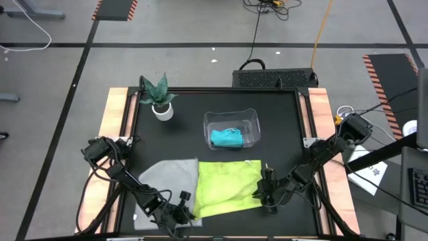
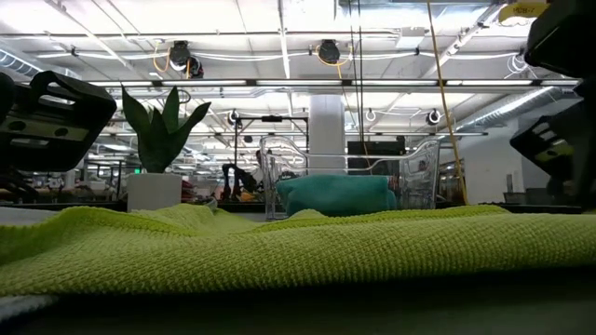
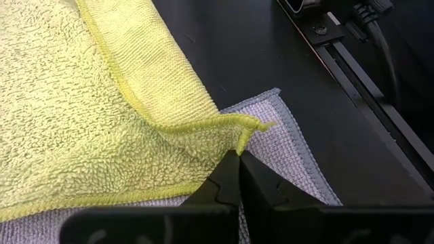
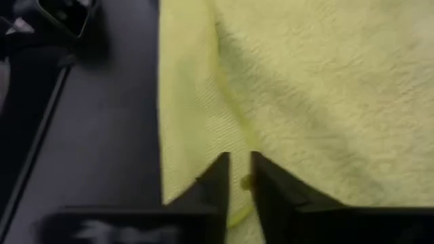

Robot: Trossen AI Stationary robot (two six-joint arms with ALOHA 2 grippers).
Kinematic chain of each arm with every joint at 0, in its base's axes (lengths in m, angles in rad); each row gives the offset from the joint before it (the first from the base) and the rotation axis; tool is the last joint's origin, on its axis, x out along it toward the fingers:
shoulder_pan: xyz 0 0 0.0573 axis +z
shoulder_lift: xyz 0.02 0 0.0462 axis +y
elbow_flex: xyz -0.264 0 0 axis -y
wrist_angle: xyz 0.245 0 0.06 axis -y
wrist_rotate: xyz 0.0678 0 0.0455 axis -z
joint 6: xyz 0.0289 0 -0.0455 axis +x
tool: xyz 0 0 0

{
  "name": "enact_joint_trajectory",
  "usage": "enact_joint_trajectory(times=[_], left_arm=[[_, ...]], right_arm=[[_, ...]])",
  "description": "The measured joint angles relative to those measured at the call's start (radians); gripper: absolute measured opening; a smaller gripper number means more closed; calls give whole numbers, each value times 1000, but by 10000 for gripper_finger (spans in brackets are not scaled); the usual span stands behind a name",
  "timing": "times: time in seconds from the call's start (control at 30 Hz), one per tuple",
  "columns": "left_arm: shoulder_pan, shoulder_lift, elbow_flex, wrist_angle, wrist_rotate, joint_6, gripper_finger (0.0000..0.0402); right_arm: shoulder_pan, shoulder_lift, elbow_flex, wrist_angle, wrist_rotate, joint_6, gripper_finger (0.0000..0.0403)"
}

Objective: Fold microfiber towels
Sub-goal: Fold the green towel

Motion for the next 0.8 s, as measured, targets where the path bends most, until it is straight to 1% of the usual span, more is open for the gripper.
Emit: enact_joint_trajectory(times=[0.03,0.07,0.2,0.3,0.37,0.53,0.57,0.7,0.8], left_arm=[[0,0,0,0,0,0,4],[-1,0,0,0,0,-2,3],[-2,0,0,0,-4,-4,7],[-2,0,0,0,-4,-11,7],[-2,0,0,0,-4,-7,3],[-2,0,0,0,-6,-6,8],[-2,0,0,0,-6,-6,8],[-2,0,0,0,-7,2,3],[-2,0,0,0,-7,1,7]], right_arm=[[3,0,0,-3,-4,5,19],[6,0,0,-8,-8,8,11],[9,0,0,-8,-19,30,18],[9,0,0,-4,-17,23,11],[12,0,0,20,-12,9,3],[50,0,6,94,-22,8,1],[61,0,10,93,-18,3,1],[87,0,21,88,63,-38,2],[88,0,21,85,66,-36,9]])
